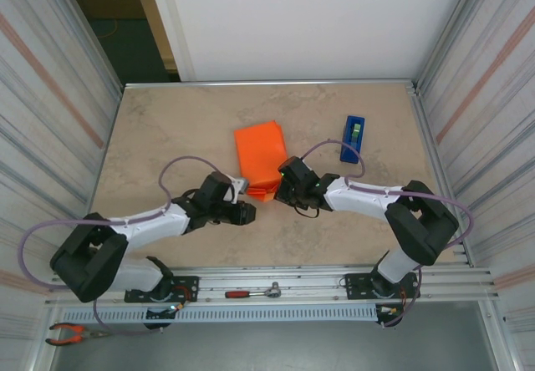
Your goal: Wrap the gift box in paper
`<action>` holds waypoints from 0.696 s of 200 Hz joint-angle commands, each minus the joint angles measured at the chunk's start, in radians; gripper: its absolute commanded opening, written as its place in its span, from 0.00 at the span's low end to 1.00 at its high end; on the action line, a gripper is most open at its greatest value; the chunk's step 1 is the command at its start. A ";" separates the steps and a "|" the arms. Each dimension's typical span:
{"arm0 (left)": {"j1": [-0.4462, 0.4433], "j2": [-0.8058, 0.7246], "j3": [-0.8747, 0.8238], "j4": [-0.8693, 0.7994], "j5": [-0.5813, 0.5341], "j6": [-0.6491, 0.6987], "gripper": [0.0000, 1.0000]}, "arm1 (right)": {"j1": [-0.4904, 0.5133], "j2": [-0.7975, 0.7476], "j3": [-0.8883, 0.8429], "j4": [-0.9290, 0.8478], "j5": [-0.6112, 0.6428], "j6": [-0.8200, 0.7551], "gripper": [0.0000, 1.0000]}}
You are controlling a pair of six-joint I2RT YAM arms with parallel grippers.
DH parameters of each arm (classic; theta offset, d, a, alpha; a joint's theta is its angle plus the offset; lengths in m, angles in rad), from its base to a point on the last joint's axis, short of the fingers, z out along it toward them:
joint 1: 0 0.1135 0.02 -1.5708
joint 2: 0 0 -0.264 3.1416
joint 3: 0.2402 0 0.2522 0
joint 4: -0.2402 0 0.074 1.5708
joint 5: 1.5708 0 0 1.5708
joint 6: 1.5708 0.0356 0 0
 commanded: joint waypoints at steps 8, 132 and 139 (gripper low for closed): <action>-0.055 0.046 0.001 0.100 -0.033 -0.007 0.29 | -0.007 -0.021 0.002 0.004 -0.005 -0.010 0.00; -0.109 0.276 0.081 0.295 -0.226 0.005 0.23 | -0.009 -0.018 -0.008 0.022 -0.027 -0.002 0.00; -0.107 0.286 0.093 0.290 -0.248 0.007 0.23 | -0.011 -0.022 -0.008 0.021 -0.029 -0.002 0.00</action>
